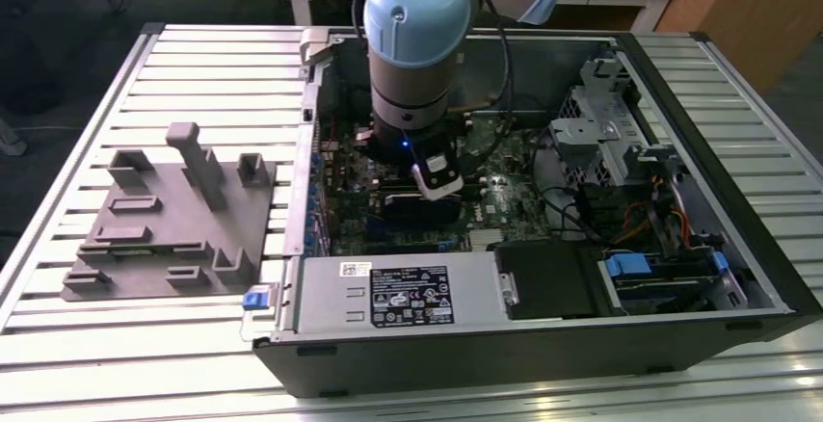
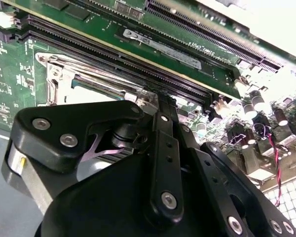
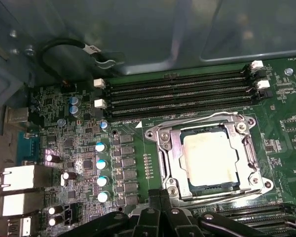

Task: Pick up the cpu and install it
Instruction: 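Install the second cpu locking lever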

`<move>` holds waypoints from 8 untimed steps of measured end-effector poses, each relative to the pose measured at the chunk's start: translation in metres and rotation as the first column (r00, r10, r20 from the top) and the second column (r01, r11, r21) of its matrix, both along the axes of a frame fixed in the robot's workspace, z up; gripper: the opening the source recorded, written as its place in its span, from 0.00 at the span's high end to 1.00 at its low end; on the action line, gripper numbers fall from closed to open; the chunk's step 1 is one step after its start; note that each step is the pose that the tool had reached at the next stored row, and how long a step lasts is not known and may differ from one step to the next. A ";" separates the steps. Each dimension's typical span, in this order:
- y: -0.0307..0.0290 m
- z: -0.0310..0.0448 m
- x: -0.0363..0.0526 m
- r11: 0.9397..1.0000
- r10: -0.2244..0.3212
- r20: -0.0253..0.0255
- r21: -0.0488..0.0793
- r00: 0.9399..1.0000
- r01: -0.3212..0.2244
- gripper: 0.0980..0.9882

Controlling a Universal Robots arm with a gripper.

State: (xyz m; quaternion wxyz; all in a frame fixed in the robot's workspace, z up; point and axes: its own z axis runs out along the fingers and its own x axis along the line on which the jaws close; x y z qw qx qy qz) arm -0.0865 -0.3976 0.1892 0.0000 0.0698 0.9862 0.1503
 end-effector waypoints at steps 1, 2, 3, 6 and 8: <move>0.0000 0.0000 0.0000 1.000 0.000 0.000 0.000 1.000 0.000 0.99; 0.0000 0.0004 0.0000 1.000 0.000 0.000 0.000 1.000 0.000 0.99; 0.0000 0.0018 0.0000 1.000 0.000 0.000 0.000 1.000 0.000 0.99; 0.0000 0.0103 0.0000 1.000 0.000 0.000 0.000 1.000 0.000 0.99; 0.0001 0.0168 0.0000 1.000 0.000 0.000 0.000 1.000 0.000 0.99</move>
